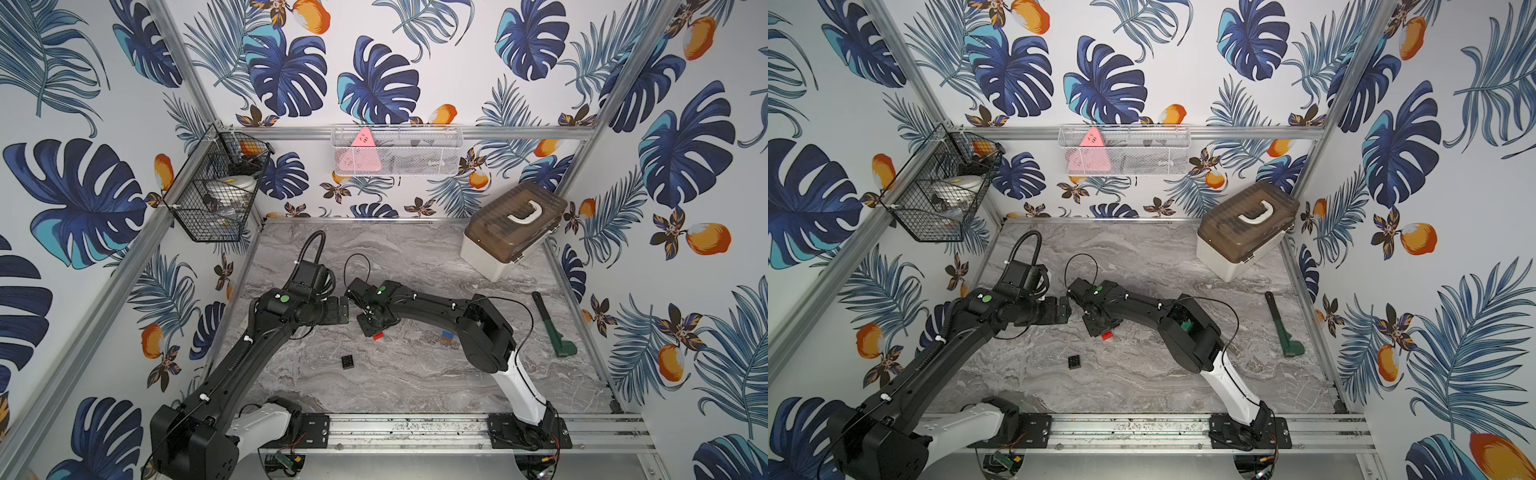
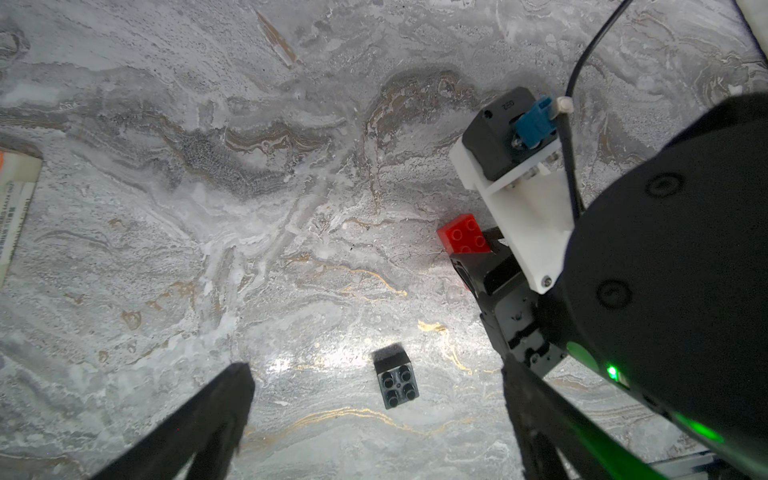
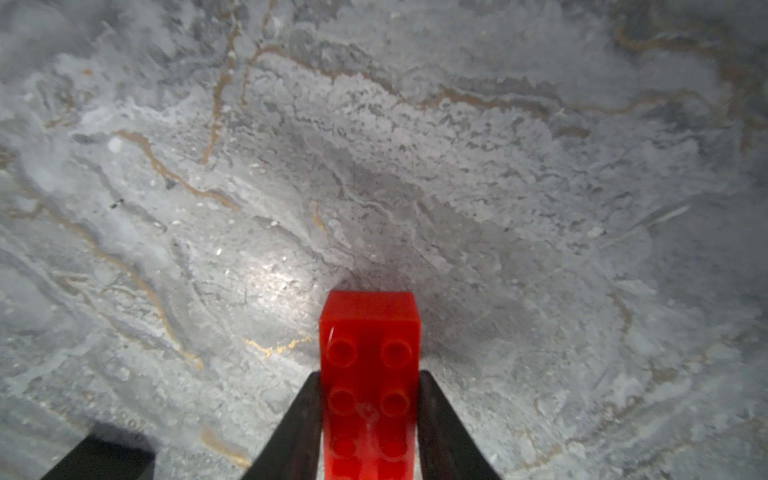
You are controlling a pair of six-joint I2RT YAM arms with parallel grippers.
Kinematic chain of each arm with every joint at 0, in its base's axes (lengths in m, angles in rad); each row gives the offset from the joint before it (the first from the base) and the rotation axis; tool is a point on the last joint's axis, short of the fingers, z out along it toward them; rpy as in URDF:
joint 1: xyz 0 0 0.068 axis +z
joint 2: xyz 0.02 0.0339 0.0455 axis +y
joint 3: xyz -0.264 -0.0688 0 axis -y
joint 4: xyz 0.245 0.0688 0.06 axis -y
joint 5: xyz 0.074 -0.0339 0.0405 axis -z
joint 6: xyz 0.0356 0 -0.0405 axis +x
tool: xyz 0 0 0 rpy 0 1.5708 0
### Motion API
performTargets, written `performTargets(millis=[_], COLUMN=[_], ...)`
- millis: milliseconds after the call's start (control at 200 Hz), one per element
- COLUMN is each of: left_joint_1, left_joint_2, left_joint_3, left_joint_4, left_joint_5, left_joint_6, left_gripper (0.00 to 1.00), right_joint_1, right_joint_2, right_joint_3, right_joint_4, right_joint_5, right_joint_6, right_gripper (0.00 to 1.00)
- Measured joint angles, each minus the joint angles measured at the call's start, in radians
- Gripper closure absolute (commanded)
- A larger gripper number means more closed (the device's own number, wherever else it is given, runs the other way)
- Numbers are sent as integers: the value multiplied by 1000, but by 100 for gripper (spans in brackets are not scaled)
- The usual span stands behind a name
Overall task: Assemble a spoon with lego
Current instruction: Pick up the lego brick from the center of the board.
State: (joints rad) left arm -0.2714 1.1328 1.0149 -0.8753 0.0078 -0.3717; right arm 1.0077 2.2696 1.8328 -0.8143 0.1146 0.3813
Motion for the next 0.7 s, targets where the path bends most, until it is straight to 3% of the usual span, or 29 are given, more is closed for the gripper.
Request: performTargets(millis=[180,445,700], left_joint_1=[0,0,0], left_joint_2=[0,2,6], left_joint_3=[0,0,-6], left_joint_4=[0,0,23], left_joint_5=[0,9,42], left_joint_6=[0,0,-3], left_gripper=[1,1,1], right_joint_1=[1,1,-10], right_joint_2=[0,-8,-150], right_joint_3=[0,1,4], right_joint_4=[-3,-23,-55], right_joint_5=[3,7,8], right_joint_6=[0,-13,-128], right_gripper=[59,72,76])
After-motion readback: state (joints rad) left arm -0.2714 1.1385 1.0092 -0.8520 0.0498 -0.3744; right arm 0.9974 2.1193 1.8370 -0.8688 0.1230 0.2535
